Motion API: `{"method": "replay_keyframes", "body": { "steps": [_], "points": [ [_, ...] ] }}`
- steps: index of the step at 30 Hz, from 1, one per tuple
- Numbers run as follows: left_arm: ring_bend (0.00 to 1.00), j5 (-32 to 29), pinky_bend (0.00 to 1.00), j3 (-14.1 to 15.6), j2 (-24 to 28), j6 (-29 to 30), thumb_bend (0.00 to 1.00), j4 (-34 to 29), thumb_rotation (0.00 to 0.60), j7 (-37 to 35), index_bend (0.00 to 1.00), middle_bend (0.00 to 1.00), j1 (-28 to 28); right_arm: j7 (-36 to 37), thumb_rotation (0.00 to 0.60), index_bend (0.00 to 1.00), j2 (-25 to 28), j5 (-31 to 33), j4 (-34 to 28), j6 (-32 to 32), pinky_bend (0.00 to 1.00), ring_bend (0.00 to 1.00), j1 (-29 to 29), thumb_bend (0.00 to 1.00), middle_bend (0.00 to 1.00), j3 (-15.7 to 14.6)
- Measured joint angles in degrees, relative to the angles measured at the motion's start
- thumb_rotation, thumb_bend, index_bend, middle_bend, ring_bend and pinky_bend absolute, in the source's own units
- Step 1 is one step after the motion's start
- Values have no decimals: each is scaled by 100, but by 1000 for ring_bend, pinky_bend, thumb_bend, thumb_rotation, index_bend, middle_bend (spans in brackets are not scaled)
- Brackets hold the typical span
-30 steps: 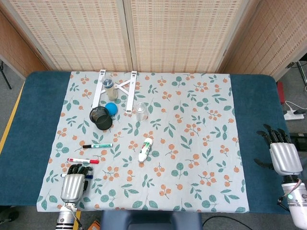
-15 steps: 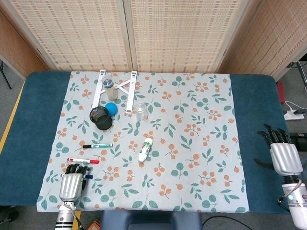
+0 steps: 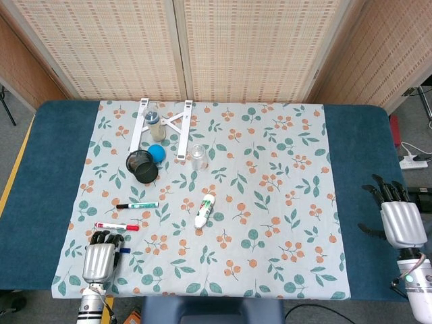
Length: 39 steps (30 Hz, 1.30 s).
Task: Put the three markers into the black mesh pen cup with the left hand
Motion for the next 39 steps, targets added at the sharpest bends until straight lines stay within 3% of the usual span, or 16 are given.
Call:
{"method": "replay_keyframes", "body": {
  "steps": [26,33,39],
  "points": [
    [271,112,225,-31,-93,185,332,190,600,-90,491,558,31,-23,600,240,-4,53,18,-1,94,158,-7,25,65,25],
    [280,117,227,-59,-115,238,333,237,600,-88,572,588,45,-23,600,240,-4,67,21,-9,94,158,-7,25,65,29],
    [283,135,228,-69,-122,271,333,238,600,-106,572,585,46,-24,600,240,-4,68,17,-20,94,160,-4,25,65,27]
  ]
}}
